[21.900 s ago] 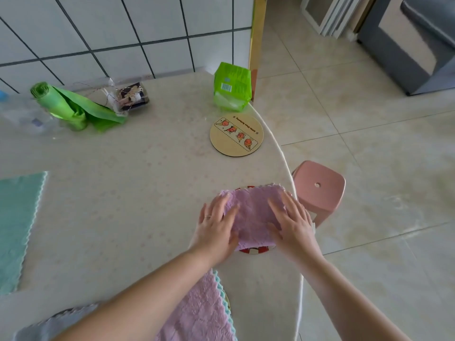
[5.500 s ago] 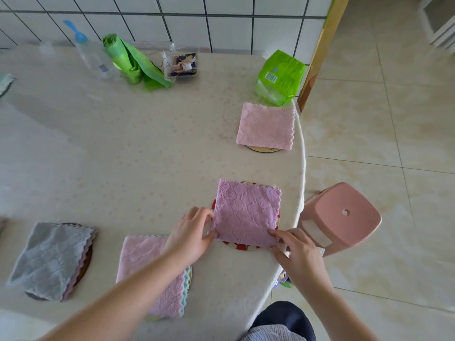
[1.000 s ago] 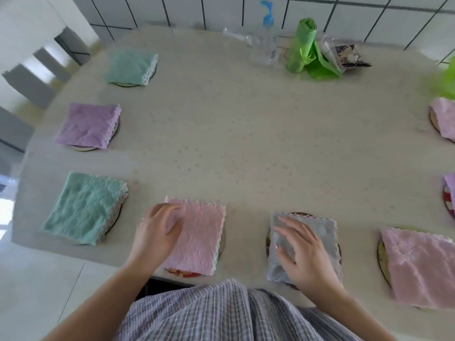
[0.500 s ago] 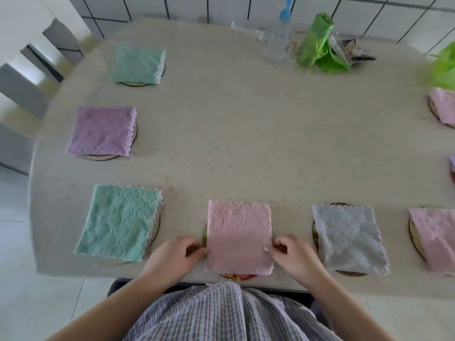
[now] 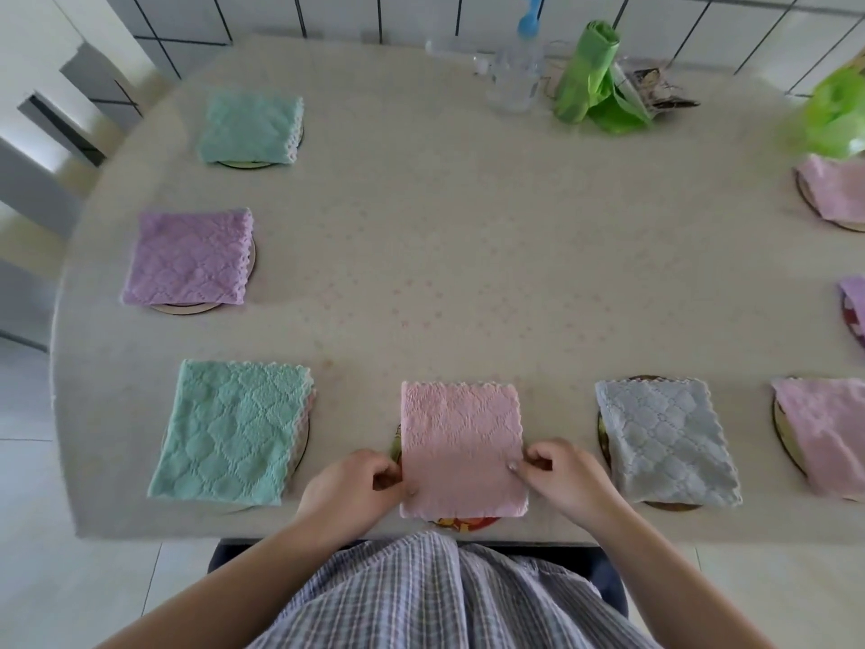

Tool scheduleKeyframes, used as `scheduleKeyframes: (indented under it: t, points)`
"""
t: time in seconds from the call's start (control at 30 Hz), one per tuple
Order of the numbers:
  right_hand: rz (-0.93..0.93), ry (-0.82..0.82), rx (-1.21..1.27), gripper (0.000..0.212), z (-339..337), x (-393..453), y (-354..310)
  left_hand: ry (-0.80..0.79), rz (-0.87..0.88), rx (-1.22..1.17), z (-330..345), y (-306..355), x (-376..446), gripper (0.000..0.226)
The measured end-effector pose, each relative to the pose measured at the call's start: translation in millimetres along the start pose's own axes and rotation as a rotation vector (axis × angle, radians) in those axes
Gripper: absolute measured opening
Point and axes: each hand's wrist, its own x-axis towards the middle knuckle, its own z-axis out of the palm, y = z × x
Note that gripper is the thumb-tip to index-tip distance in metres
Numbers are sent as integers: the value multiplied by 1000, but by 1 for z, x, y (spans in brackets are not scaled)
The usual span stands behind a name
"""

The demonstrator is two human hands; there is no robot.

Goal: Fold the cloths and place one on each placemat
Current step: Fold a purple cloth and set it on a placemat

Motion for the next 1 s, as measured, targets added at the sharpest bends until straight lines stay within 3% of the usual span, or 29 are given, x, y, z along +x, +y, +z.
scheduleKeyframes:
  t: [0.57,0.7,0.83,1.0]
  points:
    - [-36,-208,51,42,-19,8,5,-22,-12,-26,0,-5,2,30]
    - [45,-69,257,36,-24,0,0,-35,54,-219,-17,-11,-7,17]
    - [30,108,419,38,-16,-10,-29,117,49,-396,-46,-30,-18,9]
    - [-115,32,454,30,19,-11,-101,369,-163,-740,-98,-79,-29,10]
